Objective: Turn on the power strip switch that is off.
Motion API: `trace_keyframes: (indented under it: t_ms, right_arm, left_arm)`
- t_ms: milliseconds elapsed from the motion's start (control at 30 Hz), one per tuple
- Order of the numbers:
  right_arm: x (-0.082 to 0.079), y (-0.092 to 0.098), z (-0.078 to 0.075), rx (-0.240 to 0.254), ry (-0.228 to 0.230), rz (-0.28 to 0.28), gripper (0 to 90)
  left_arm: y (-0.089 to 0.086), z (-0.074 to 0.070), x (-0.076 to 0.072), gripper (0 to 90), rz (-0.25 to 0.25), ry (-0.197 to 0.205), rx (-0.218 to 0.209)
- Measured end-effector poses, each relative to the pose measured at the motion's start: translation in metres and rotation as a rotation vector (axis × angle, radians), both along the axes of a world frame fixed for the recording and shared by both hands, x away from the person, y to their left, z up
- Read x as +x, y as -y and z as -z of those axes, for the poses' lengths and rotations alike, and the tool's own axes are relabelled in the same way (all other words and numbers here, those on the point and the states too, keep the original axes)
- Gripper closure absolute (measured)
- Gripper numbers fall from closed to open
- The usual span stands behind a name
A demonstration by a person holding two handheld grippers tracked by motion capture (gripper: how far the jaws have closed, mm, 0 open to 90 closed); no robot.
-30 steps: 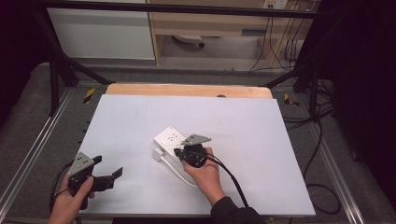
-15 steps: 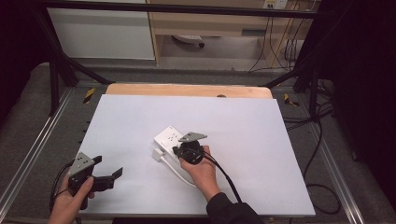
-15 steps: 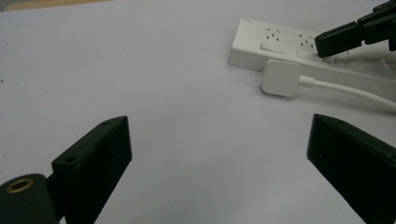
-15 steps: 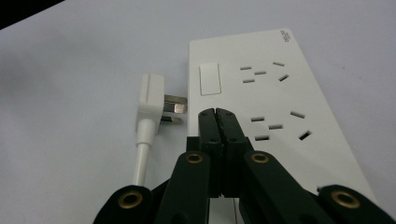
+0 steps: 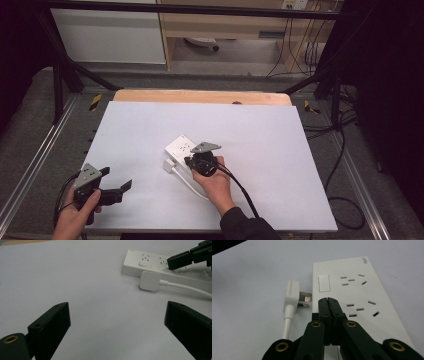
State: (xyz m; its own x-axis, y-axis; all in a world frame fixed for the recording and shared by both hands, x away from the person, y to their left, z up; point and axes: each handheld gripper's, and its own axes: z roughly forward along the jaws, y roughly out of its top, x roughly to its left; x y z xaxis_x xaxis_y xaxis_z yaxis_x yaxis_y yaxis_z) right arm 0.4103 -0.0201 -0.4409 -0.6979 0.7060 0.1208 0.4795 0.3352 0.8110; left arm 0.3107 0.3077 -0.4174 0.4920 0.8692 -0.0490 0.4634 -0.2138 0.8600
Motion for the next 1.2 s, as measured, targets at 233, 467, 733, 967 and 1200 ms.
trace_keyframes:
  t_ms: [233,467,733,967,1200]
  right_arm:
    - [-0.001,0.0,0.0,0.001,0.002,0.002,90.0]
    - [-0.002,0.001,0.002,-0.005,-0.002,0.0,90.0]
    - [-0.002,0.002,-0.005,0.036,0.009,-0.011,90.0]
    - [-0.003,0.006,-0.013,0.022,0.03,-0.015,90.0]
    - [-0.002,0.007,-0.015,0.033,0.03,-0.01,90.0]
  left_arm:
    - [0.0,0.0,0.0,6.7,0.001,-0.003,0.0]
    - [0.0,0.0,0.0,6.7,0.002,-0.003,0.001]
    - [0.0,0.0,0.001,6.7,0.002,-0.003,0.002]
    - [0.0,0.0,0.0,6.7,-0.002,0.0,0.001]
    - [0.0,0.0,0.0,6.7,-0.002,-0.001,0.0]
